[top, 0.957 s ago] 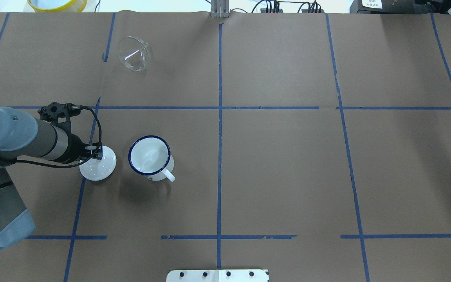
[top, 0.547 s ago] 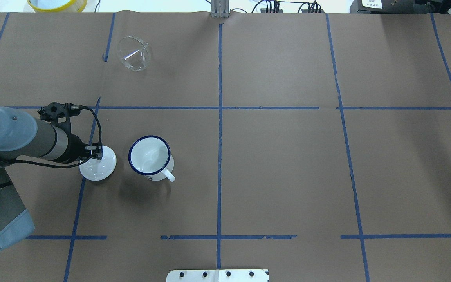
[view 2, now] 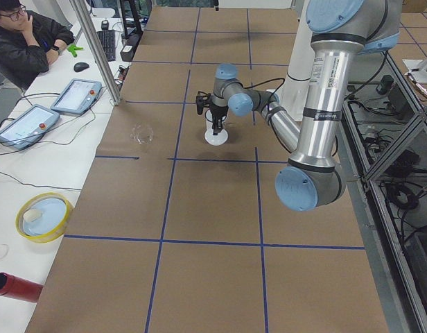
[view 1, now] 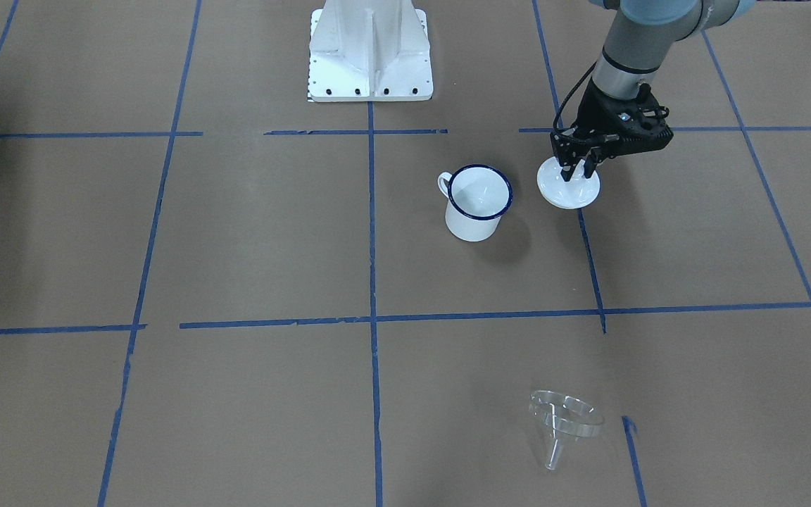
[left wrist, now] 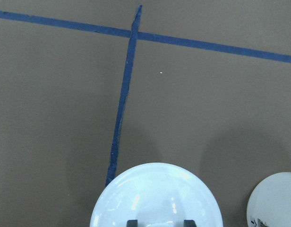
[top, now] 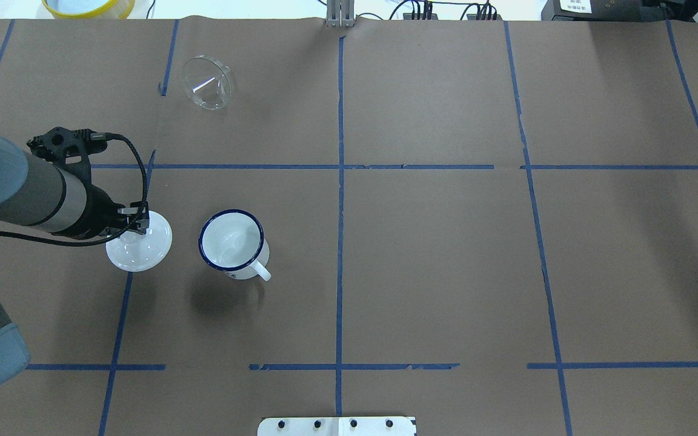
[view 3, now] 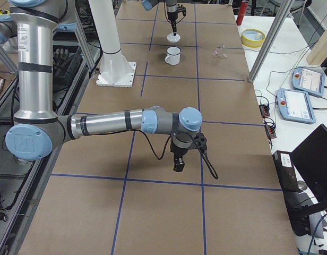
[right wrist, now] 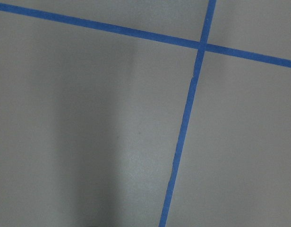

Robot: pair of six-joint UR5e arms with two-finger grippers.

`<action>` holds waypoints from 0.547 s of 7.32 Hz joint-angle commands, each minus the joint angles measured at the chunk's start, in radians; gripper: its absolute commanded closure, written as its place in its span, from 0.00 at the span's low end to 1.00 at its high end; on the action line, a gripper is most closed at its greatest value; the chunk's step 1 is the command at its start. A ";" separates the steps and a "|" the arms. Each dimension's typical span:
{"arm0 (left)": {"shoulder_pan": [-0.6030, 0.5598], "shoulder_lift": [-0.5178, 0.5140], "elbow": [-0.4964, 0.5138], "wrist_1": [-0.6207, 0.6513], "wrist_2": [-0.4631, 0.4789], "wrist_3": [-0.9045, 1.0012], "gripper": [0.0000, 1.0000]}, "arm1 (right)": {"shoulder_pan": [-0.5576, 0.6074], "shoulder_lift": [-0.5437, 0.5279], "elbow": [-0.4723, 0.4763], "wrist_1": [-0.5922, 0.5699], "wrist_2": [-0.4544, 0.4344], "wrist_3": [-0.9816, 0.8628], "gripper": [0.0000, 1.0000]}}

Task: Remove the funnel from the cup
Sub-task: 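Lift the white lid and swing it toward the mug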

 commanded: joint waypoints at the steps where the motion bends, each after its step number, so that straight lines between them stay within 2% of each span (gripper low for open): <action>1: -0.003 -0.229 0.010 0.214 -0.003 -0.022 1.00 | 0.000 0.000 0.000 0.000 0.000 0.000 0.00; 3: 0.006 -0.316 0.116 0.208 -0.007 -0.087 1.00 | 0.000 0.000 0.000 0.000 0.000 0.001 0.00; 4: 0.022 -0.327 0.148 0.185 -0.009 -0.123 1.00 | 0.000 0.000 0.000 0.000 0.000 0.000 0.00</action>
